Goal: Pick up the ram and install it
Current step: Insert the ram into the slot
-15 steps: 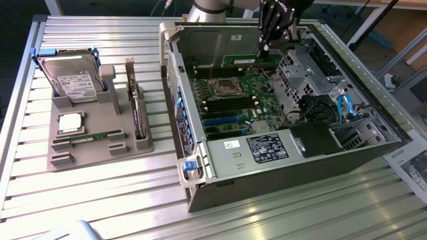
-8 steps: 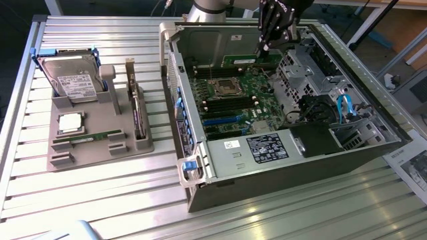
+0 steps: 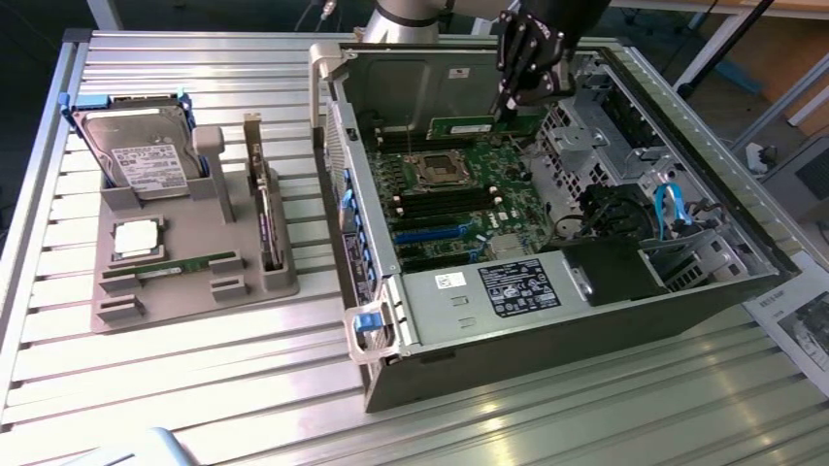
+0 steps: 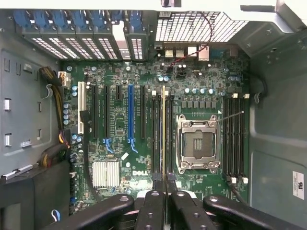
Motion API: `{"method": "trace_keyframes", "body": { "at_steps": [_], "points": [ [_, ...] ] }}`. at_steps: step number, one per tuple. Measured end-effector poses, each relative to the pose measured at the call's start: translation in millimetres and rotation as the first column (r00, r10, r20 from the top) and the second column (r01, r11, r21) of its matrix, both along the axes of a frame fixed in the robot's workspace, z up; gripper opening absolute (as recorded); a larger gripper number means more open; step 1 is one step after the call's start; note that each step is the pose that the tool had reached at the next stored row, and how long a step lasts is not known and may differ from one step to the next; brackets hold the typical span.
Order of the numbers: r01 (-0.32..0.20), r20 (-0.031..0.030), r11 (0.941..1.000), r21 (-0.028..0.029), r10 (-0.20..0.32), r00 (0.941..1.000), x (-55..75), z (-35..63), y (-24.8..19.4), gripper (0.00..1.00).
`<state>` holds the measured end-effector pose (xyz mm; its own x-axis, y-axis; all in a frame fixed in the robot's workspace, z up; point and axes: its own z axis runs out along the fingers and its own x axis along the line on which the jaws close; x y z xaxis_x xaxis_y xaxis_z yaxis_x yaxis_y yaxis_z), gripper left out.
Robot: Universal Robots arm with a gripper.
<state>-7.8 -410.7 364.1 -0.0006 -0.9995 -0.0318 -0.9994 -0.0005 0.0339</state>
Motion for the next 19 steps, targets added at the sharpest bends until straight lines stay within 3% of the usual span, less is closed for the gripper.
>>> {"method": "trace_keyframes", "body": {
  "at_steps": [16,19],
  "points": [
    [0.000,0.0001,1.0000,0.0001,0.000,1.0000,-0.1,-47.8,0.0,0.12],
    [0.000,0.0000,1.0000,0.0000,0.000,1.0000,-0.2,-53.2,0.0,0.12]
  ]
}}
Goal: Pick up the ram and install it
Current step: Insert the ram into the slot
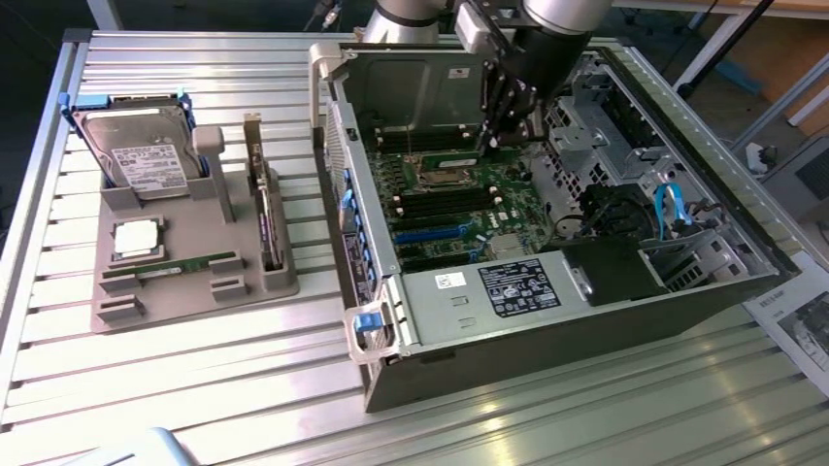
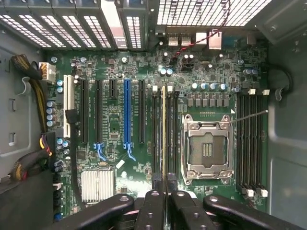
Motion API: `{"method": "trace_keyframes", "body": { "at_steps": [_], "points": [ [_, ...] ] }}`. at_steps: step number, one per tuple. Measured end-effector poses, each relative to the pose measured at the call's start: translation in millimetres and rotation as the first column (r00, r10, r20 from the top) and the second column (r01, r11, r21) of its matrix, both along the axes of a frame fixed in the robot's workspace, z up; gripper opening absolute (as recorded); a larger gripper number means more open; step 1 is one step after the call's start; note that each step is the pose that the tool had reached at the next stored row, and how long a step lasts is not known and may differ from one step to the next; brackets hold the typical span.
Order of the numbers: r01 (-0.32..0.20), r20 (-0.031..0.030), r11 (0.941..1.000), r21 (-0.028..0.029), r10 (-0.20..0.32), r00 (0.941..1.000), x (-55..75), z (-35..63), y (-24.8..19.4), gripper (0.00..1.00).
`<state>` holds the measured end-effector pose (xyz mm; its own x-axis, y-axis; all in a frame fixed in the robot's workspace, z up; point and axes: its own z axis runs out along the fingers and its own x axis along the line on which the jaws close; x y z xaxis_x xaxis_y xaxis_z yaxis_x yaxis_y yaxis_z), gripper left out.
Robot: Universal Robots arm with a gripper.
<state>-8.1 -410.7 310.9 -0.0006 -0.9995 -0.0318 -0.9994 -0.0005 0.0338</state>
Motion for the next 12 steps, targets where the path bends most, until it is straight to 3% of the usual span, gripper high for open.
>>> {"method": "trace_keyframes", "body": {
  "at_steps": [12],
  "points": [
    [0.000,0.0000,1.0000,0.0000,0.000,1.0000,-0.6,-25.3,0.0,0.12]
  ]
}}
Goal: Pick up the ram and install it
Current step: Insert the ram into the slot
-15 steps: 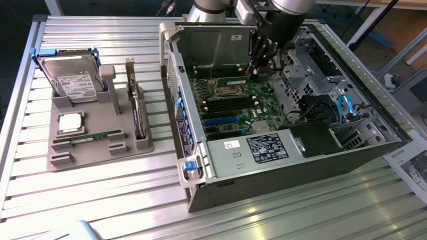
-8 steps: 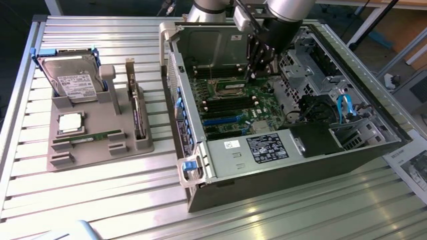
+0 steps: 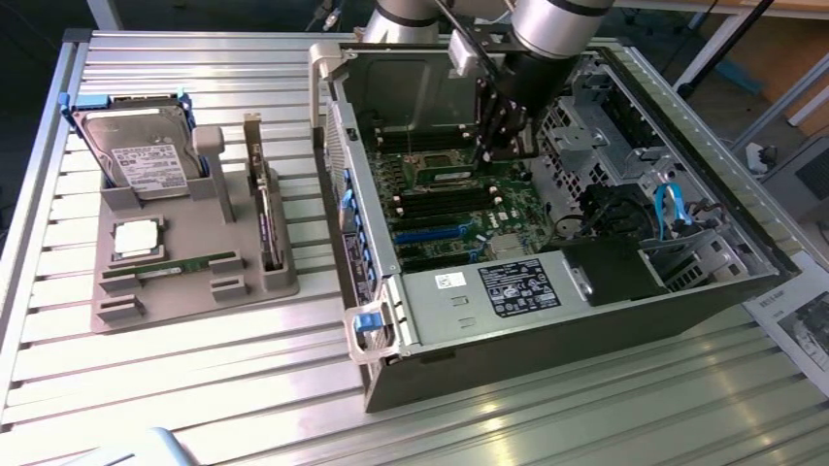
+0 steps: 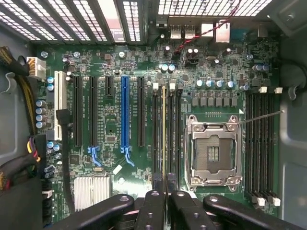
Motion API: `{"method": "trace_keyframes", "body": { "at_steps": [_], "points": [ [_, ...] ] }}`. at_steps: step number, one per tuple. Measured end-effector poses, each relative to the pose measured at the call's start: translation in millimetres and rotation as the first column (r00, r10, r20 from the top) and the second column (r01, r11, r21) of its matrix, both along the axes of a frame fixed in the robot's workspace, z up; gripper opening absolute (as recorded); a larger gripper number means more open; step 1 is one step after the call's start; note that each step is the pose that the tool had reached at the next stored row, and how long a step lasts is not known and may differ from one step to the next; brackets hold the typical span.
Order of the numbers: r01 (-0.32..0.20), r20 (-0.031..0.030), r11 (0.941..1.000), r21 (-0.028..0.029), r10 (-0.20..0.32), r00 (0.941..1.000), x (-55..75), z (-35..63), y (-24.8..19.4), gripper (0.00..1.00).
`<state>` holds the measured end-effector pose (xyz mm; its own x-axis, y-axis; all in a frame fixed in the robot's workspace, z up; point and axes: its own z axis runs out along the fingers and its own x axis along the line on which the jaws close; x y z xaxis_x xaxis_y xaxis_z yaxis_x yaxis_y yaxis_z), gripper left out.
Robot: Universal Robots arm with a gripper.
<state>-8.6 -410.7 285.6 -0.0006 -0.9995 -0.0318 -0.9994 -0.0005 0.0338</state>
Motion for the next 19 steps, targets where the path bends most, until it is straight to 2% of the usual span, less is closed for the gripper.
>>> {"method": "trace_keyframes", "body": {
  "at_steps": [7,12,19],
  "points": [
    [0.000,0.0000,1.0000,0.0001,0.000,1.0000,-0.2,-13.1,0.0,0.12],
    [0.000,0.0000,1.0000,0.0001,0.000,1.0000,-0.4,-26.3,0.0,0.12],
    [0.000,-0.0001,1.0000,0.0001,0.000,1.0000,-1.4,-27.4,0.8,0.12]
  ]
}}
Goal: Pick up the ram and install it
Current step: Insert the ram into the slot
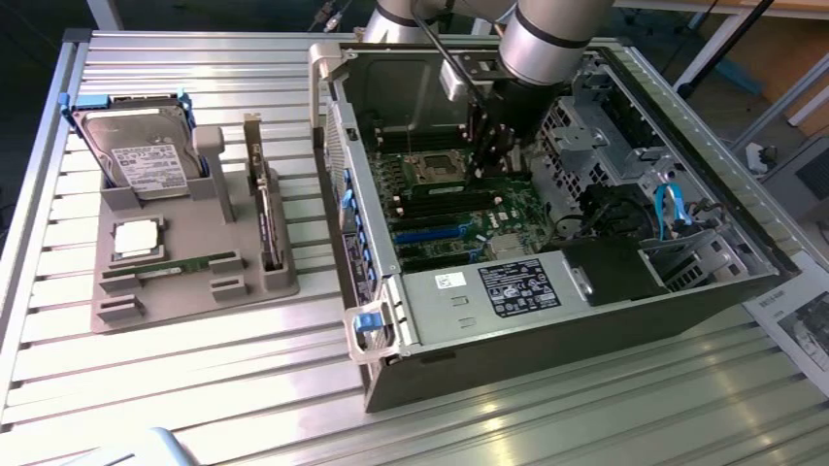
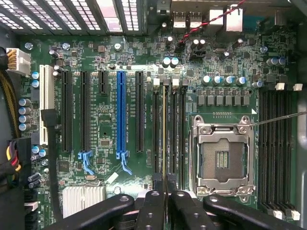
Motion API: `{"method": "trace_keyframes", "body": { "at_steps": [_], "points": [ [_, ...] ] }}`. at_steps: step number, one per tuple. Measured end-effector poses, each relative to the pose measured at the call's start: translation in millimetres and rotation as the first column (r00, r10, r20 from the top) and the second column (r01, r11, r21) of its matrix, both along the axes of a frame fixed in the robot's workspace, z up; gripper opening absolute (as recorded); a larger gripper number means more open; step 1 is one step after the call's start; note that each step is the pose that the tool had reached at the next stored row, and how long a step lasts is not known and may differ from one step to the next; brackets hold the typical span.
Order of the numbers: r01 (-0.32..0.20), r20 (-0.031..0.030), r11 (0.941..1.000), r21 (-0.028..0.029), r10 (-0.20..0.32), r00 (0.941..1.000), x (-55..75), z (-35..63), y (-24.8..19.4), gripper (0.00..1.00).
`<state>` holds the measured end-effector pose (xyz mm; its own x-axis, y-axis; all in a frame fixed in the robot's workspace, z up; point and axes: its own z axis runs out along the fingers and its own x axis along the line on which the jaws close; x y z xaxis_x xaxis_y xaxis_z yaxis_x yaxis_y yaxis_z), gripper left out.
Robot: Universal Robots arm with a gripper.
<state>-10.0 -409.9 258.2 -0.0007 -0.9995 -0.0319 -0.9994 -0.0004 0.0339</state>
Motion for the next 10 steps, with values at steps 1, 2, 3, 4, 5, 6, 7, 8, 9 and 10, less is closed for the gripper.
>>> {"method": "trace_keyframes", "body": {
  "at_steps": [1,2,3,4,5,6,7,8,9,10],
  "points": [
    [0.000,0.0001,1.0000,0.0001,0.000,1.0000,-0.6,-0.3,0.4,0.12],
    [0.000,0.0000,1.0000,0.0001,0.000,1.0000,-1.1,-0.5,0.7,0.12],
    [0.000,0.0000,1.0000,0.0002,0.000,1.0000,-1.5,-0.8,0.9,0.12],
    [0.000,-0.0001,1.0000,-0.0001,0.000,1.0000,-1.6,-0.8,0.9,0.12],
    [0.000,-0.0001,1.0000,-0.0003,0.000,1.0000,-1.7,-0.8,0.9,0.12],
    [0.000,-0.0001,1.0000,-0.0003,0.000,1.0000,-1.8,-0.9,0.9,0.12],
    [0.000,0.0000,1.0000,-0.0001,0.000,1.0000,-1.9,-1.0,0.9,0.12],
    [0.000,0.0000,1.0000,-0.0001,0.000,1.0000,-2.1,-1.0,0.9,0.12],
    [0.000,0.0001,1.0000,0.0003,0.000,1.0000,-2.6,-1.5,1.0,0.12],
    [0.000,0.0000,1.0000,0.0001,0.000,1.0000,-3.2,-3.0,1.0,0.12]
  ]
}}
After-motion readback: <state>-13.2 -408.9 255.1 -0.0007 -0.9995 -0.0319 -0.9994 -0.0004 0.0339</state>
